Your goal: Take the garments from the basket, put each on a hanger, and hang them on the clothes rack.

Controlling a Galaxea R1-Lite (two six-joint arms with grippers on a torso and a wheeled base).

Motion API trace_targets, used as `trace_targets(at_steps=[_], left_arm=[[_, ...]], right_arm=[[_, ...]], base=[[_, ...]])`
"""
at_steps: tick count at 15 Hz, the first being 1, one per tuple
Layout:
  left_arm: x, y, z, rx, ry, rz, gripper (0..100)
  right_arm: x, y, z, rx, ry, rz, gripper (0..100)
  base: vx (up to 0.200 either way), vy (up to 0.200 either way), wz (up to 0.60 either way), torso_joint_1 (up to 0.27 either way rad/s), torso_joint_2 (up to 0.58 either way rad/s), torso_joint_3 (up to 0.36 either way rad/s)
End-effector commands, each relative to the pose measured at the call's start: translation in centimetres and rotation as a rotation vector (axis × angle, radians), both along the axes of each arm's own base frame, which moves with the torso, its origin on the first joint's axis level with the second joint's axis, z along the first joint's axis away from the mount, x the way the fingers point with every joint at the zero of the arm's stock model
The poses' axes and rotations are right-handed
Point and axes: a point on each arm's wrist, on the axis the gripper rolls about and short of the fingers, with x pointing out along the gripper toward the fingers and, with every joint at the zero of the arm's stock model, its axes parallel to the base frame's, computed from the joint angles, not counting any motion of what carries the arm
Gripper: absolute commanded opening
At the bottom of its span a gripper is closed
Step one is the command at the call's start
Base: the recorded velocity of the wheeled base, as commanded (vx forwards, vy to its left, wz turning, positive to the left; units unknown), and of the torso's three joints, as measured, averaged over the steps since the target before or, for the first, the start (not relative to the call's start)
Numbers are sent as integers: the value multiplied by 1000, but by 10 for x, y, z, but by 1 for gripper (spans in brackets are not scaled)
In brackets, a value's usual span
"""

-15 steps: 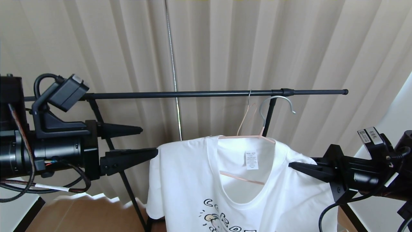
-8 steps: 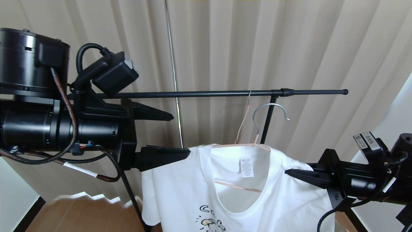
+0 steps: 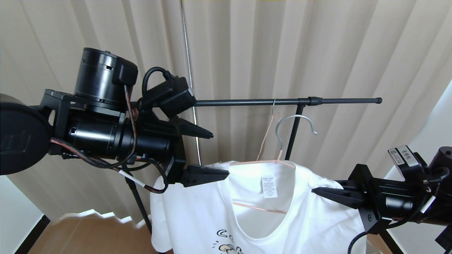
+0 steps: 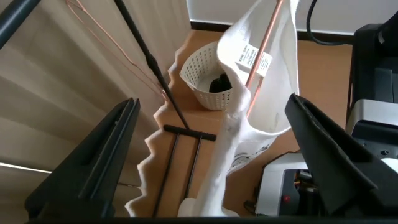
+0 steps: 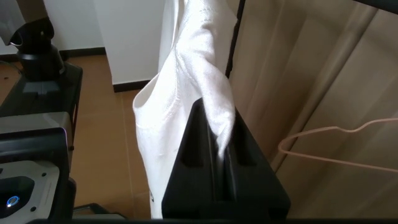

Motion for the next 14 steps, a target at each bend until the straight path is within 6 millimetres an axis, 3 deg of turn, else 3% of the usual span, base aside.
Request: trace_targets(at_steps=[1,4,14], left_arm=[[12,-10,-10,33,56,-38,100],[16,-13,-11,23,92,-131,100],[20,-19,-24,21,116,-193,100]], right_arm=[[0,0,0,0,-2,1,0],[-1,0,2,1,-8,1,0],[-7,2,8,6,-34,13,0]], base=[[0,0,0,0,0,0],[0,0,0,0,0,0],[0,0,0,0,0,0]])
